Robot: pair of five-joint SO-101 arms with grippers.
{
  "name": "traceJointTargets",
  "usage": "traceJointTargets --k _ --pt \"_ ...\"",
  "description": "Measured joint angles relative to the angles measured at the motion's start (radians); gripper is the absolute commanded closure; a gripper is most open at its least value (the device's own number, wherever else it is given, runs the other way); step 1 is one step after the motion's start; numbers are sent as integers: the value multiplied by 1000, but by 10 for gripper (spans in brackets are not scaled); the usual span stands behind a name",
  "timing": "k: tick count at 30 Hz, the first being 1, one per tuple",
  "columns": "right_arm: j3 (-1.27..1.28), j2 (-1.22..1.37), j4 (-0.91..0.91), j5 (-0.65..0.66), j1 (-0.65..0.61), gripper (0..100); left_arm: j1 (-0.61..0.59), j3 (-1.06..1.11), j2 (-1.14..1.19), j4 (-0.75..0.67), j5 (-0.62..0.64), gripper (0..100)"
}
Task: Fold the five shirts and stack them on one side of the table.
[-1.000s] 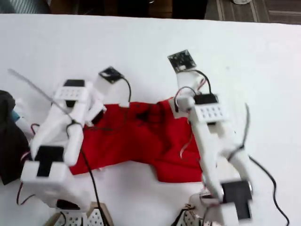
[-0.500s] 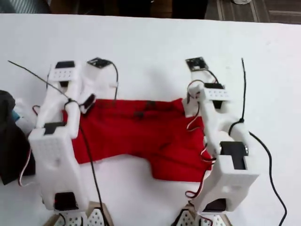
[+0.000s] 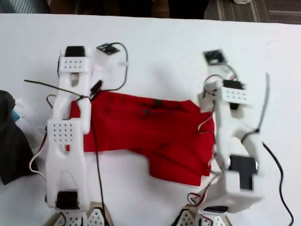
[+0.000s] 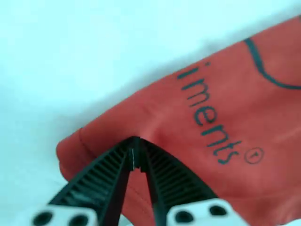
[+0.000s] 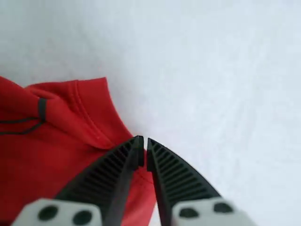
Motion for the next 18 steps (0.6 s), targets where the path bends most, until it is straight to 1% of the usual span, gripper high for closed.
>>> traceJointTargets --k 3,5,8,10,12,14,17,18 --pt "0 -120 0 0 18 978 6 52 -81 0 0 976" --pt "0 -152 0 0 18 978 6 121 -160 0 0 976" --pt "15 -149 -6 0 -12 978 3 301 -288 0 -9 976" --pt "15 -118 -40 0 -51 978 12 453 -374 -20 -43 976" --pt "15 -52 -92 0 -91 978 34 614 -456 -110 -58 976" --pt "11 29 -130 -2 -123 978 49 775 -508 -236 -63 976" --pt "-40 161 -141 0 -141 978 72 974 -519 -420 -63 976" --pt "-63 199 -137 -2 -140 978 75 1003 -519 -451 -63 976"
